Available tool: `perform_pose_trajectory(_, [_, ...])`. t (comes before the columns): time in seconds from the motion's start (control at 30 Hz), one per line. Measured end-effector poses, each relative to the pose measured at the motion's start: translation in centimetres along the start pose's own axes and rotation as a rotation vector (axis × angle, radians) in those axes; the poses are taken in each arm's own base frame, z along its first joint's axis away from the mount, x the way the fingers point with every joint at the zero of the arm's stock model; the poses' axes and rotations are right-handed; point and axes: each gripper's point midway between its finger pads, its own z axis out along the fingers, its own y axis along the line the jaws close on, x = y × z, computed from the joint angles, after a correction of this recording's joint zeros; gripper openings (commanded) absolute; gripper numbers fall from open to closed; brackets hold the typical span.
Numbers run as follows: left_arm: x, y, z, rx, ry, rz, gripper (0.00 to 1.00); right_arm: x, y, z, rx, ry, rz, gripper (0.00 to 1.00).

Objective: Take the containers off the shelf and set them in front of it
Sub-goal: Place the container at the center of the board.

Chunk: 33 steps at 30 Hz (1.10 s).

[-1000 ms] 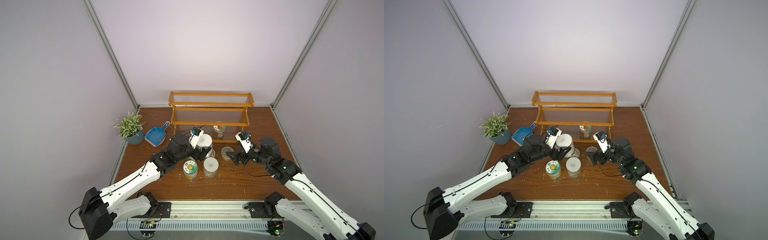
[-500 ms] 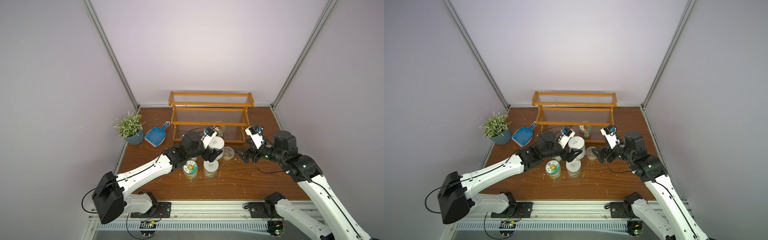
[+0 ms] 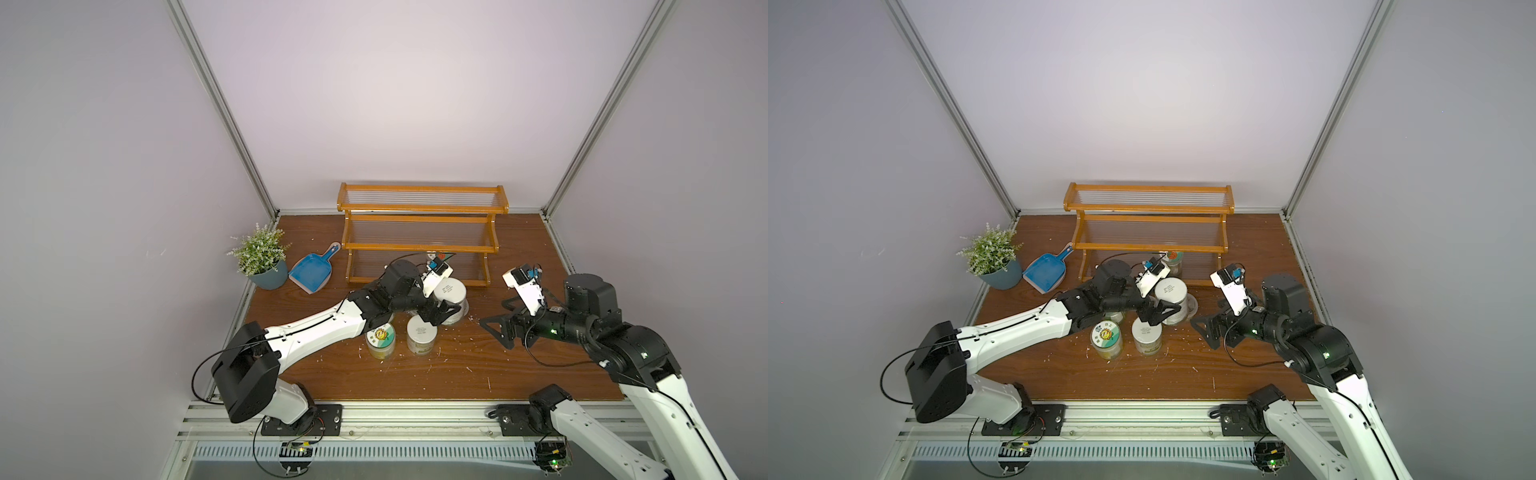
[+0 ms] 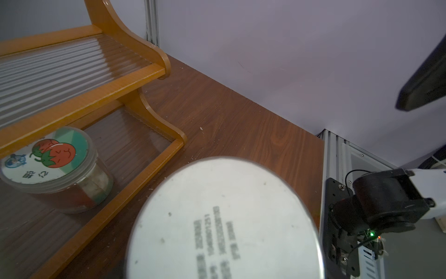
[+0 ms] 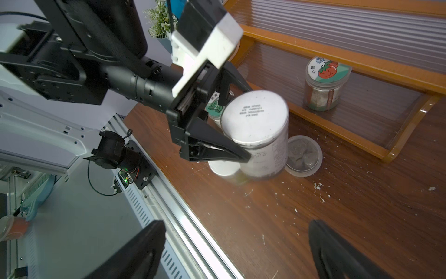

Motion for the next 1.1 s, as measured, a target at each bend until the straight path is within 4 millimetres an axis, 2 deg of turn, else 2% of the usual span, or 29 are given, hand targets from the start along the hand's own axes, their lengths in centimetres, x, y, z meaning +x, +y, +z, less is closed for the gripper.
perform_pose_trajectory(0.13, [0.6,-2.0,0.7,0.038,0.019,0.045,0.86,-0.3,0.1,-1.1,0.02,-0.019,-0.004,0.99])
perform_pose_trajectory(0.33, [2.5,-3.9,2.1,0.083,0.06,0.088,0.86,0.3,-0.5,-1.3,0.06,0.004,0.012,0.99])
perform_pose_trajectory(0.53, [4.6,-4.3,3.6,0.102,0.106,0.112,0.86,0.3,-0.6,-1.8,0.08,-0.009,0.013,0.99])
perform_pose_trajectory(0.77, [6.2,-5.0,4.8,0.136,0.127,0.146,0.86,0.5,-1.1,-2.3,0.118,-0.019,0.01,0.99])
perform_pose_trajectory(1.1, [8.3,-5.0,6.2,0.145,0.167,0.187,0.88,0.6,-1.3,-2.3,0.129,-0.014,0.011,0.99])
